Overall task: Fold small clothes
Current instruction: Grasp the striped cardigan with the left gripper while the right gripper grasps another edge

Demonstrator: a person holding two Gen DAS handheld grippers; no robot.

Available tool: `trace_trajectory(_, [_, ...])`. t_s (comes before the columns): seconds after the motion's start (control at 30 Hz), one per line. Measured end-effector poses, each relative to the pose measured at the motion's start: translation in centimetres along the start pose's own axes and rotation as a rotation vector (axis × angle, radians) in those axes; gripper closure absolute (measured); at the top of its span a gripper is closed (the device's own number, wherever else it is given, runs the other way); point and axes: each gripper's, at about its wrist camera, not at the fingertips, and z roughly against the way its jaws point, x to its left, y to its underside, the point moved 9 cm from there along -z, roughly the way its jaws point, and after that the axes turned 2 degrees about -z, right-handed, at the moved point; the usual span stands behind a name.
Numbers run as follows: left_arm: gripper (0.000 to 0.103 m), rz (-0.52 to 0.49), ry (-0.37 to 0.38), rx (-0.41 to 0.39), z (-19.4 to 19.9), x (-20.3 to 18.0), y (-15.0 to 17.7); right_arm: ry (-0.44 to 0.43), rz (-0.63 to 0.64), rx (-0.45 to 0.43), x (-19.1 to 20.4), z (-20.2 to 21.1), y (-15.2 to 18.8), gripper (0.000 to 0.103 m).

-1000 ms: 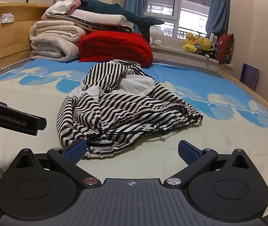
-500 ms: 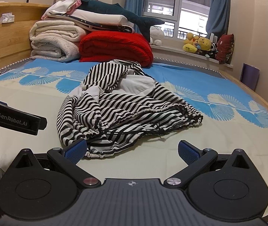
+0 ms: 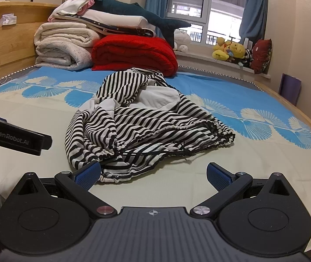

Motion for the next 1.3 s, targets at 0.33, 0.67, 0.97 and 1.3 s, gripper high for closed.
trace_trajectory(0.33, [0.000, 0.290, 0.218, 0.264, -7.8, 2.1, -4.0, 0.133, -0.012, 0.126, -12.3, -12.4, -7.9, 0.001])
trace_trajectory(0.67, [0.000, 0.531, 0.406, 0.569, -15.5, -1.7, -0.7, 0.187, -0.436, 0.316, -23.2, -28.8, -5.9, 0.001])
trace_trajectory(0.97, [0.098, 0.448, 0.465, 0.440, -10.7, 0.2, -4.8, -0.051, -0.604, 0.276, -20.9, -26.4, -8.6, 0.090])
trace_trajectory(1.3, [0.099, 0.480, 0.530, -0.117, 8.3, 14.5, -23.0, -0.268, -0.538, -0.239, -18.3, -2.2, -26.3, 0.096])
